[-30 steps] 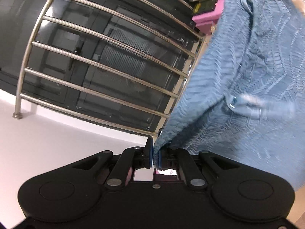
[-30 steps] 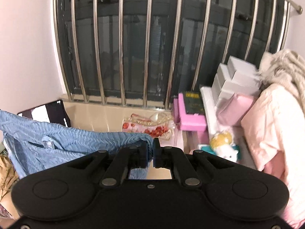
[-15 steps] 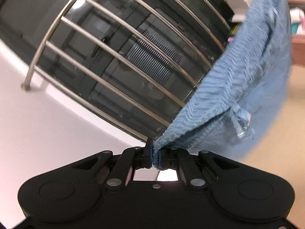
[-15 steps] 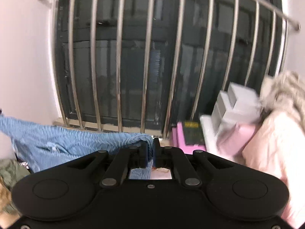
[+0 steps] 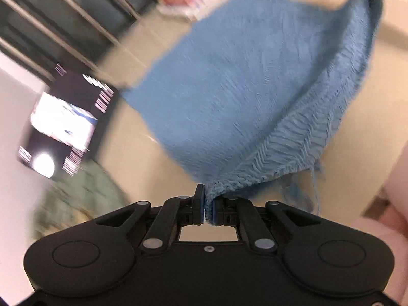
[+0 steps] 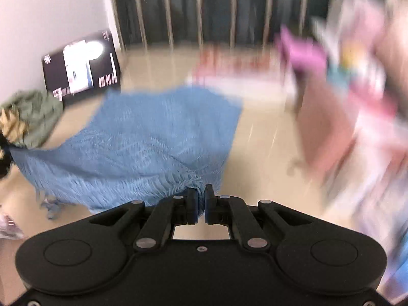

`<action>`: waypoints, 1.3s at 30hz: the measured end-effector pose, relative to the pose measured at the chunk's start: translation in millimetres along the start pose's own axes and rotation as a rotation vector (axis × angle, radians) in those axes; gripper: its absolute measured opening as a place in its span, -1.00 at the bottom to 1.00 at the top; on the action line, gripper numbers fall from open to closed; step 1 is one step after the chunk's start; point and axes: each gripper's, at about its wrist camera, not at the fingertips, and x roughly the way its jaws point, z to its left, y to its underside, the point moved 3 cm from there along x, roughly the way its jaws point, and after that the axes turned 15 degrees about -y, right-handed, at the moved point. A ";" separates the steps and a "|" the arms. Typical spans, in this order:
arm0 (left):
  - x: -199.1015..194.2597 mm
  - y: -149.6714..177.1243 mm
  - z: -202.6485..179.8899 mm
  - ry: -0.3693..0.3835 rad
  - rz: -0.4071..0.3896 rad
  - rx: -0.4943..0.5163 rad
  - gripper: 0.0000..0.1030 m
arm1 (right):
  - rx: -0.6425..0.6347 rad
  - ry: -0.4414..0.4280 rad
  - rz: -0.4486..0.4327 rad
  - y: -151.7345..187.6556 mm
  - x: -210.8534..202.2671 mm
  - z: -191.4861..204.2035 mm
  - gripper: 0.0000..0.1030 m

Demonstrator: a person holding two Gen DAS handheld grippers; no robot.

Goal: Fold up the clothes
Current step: 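Lower the blue garment flat onto the ledge and open both grippers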

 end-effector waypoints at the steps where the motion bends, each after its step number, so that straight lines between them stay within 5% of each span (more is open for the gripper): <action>1: 8.3 9.7 -14.9 0.027 0.024 0.004 -0.88 | 0.024 -0.003 0.014 15.5 7.5 -4.9 -0.93; 8: 8.9 32.7 -30.1 0.041 0.050 -0.060 -0.78 | 0.053 -0.014 0.029 63.7 10.0 -12.8 -0.80; 10: 3.1 38.9 -34.5 0.002 0.045 -0.047 -0.39 | 0.042 -0.008 0.039 69.9 8.9 -12.1 -0.54; 12: -5.3 48.1 -36.5 -0.034 0.029 -0.025 0.41 | 0.019 -0.008 0.046 76.9 5.5 -9.7 -0.16; 13: -10.5 54.2 -38.0 -0.040 0.019 -0.017 0.50 | -0.002 -0.005 0.041 81.7 2.2 -7.3 -0.11; 18: -23.6 80.0 -34.1 0.095 0.005 -0.043 0.54 | -0.072 -0.077 -0.027 104.5 -26.7 12.9 -0.05; 21: -30.9 82.7 -29.5 0.193 -0.032 -0.127 0.66 | -0.116 -0.199 -0.070 108.8 -28.7 34.8 -0.05; 23: -27.3 82.1 -31.0 0.191 -0.031 -0.160 0.86 | -0.177 -0.240 -0.063 112.1 -17.0 53.6 -0.05; 28: -18.0 87.1 -45.8 0.130 -0.002 -0.117 0.87 | -0.249 -0.231 0.008 119.1 21.3 85.3 -0.05; 33: -31.0 98.5 -56.1 0.089 -0.054 -0.043 0.87 | -0.196 -0.265 -0.033 117.3 17.6 89.6 -0.05; 39: -44.9 107.5 -78.0 0.006 -0.179 0.220 0.87 | -0.048 -0.363 -0.130 85.4 0.6 64.0 -0.05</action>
